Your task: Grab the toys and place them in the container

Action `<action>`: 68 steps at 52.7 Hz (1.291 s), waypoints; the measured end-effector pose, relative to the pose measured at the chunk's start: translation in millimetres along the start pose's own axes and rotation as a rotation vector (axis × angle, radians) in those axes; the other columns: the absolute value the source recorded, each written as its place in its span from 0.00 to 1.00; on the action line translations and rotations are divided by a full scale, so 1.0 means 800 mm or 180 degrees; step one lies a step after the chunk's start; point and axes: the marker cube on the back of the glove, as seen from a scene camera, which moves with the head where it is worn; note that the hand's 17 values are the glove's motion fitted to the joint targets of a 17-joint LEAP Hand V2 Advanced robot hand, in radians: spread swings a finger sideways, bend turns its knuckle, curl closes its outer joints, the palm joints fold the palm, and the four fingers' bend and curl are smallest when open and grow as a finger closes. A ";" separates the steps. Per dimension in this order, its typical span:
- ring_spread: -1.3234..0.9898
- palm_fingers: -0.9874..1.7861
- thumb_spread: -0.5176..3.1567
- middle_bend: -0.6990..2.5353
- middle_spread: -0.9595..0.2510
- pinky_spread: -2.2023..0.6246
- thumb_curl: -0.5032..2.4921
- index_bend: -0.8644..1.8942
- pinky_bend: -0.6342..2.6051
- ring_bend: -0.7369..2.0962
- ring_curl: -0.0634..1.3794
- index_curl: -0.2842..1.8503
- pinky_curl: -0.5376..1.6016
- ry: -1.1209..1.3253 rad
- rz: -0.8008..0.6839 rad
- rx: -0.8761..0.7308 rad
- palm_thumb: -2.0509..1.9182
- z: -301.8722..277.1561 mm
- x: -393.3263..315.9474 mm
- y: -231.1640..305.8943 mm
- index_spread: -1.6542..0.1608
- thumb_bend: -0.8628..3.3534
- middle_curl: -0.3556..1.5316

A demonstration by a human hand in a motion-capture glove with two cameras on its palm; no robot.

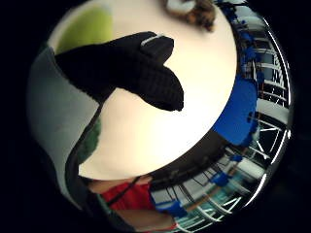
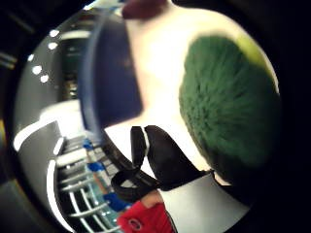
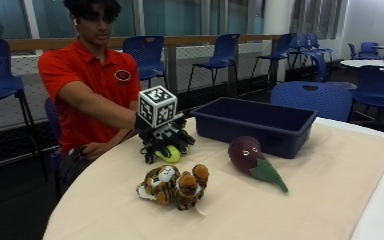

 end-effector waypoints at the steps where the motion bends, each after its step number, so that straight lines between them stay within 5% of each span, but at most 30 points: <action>1: 0.58 0.32 0.44 0.26 0.73 0.82 0.21 0.37 0.55 0.32 0.12 0.26 0.44 0.0066 0.0002 -0.0005 0.50 0.007 -0.001 0.000 0.70 0.19 0.30; 8: 0.60 0.29 0.45 0.25 0.75 0.82 0.23 0.36 0.59 0.31 0.12 0.25 0.45 0.0240 -0.0045 0.0237 0.52 0.012 0.000 0.001 0.71 0.20 0.29; 21: 0.59 0.47 0.49 0.29 0.67 0.76 0.26 0.48 0.50 0.36 0.14 0.31 0.41 0.0339 -0.0169 0.0287 0.57 0.000 0.001 -0.007 0.69 0.22 0.33; 38: 0.42 0.71 0.46 0.33 0.47 0.64 0.33 0.38 0.51 0.52 0.26 0.30 0.42 0.0399 -0.0398 0.0540 0.67 -0.043 -0.005 -0.022 0.69 0.26 0.38; 68: 0.36 0.72 0.35 0.33 0.35 0.61 0.42 0.38 0.48 0.53 0.31 0.38 0.43 0.0502 -0.1001 0.1258 0.70 -0.245 -0.228 -0.067 0.65 0.24 0.44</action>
